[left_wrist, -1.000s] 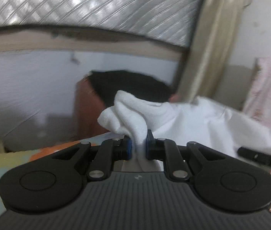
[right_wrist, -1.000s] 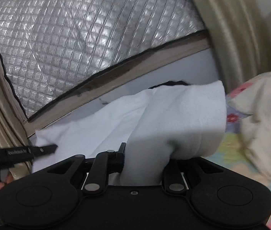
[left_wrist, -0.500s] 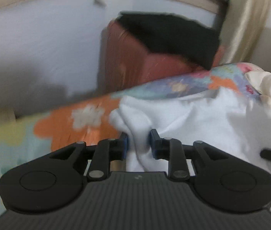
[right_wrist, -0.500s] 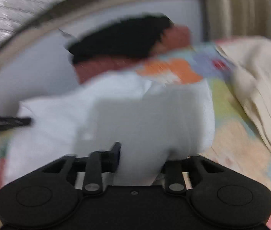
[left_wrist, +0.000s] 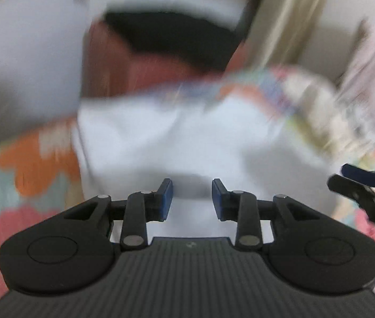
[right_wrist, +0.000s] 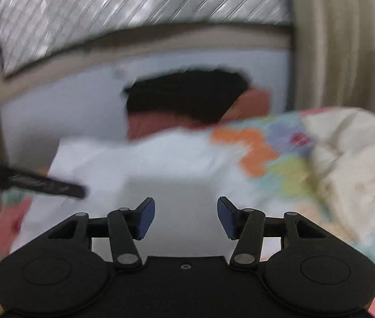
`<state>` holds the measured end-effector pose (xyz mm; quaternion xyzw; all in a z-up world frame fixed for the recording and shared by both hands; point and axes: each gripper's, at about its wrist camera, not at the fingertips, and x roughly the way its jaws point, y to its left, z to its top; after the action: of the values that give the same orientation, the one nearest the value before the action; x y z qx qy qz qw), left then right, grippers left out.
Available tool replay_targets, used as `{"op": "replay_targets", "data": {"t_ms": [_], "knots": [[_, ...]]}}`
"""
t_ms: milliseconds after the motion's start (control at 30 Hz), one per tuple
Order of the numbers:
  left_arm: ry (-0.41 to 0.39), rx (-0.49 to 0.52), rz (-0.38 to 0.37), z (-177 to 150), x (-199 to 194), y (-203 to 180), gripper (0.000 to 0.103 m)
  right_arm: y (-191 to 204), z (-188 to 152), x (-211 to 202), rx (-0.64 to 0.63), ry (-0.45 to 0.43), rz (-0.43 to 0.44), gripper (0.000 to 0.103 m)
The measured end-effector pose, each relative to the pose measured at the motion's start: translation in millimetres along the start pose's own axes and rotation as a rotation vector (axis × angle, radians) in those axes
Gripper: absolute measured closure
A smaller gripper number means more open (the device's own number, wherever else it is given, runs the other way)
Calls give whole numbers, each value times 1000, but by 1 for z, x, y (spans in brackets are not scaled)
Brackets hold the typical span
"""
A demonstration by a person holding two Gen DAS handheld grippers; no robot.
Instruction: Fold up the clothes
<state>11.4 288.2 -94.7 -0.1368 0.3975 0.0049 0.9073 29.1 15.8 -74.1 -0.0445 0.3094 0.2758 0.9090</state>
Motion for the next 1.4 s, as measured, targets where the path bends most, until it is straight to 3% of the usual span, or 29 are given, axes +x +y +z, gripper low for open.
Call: {"op": "replay_targets", "data": {"t_ms": [67,200,333,400,433,467,533,633,800,933,1000,1100,1300,1400], "knots": [[36,-13,21,-5,14,1,67,6,-15,20,-8,55,-32,45],[21,-19,29,-11,17,2,66,-24,-36,32,202,52,33,45],[-4,-8,67,-17,16,-8,60,-50,-33,3,392,33,105,44],[15,-22,107,-13,5,-15,55,-62,-41,-21,510,5,71,42],[19,-36,111,-12,-6,-22,44,-64,-41,-37,529,-17,40,42],[22,-49,113,-12,-17,-29,34,-63,-40,-55,517,-36,-3,42],[-12,-56,31,-18,-43,-48,31,-61,-33,-78,475,-40,-72,40],[-32,-4,-69,-29,-85,-90,17,-62,-30,-119,455,-41,-118,38],[-93,132,-63,-51,-146,-160,5,-60,-36,-185,414,-17,-232,37],[-84,150,-119,-71,-178,-198,2,-62,-46,-234,416,-25,-287,30],[-80,163,-156,-78,-182,-213,0,-63,-53,-247,416,-3,-343,12],[-30,186,-138,-93,-186,-235,0,-63,-67,-266,389,14,-426,11],[42,227,-68,-120,-189,-260,0,-71,-91,-286,456,22,-411,11],[81,211,-72,-128,-188,-263,0,-73,-98,-295,465,18,-420,11]]}}
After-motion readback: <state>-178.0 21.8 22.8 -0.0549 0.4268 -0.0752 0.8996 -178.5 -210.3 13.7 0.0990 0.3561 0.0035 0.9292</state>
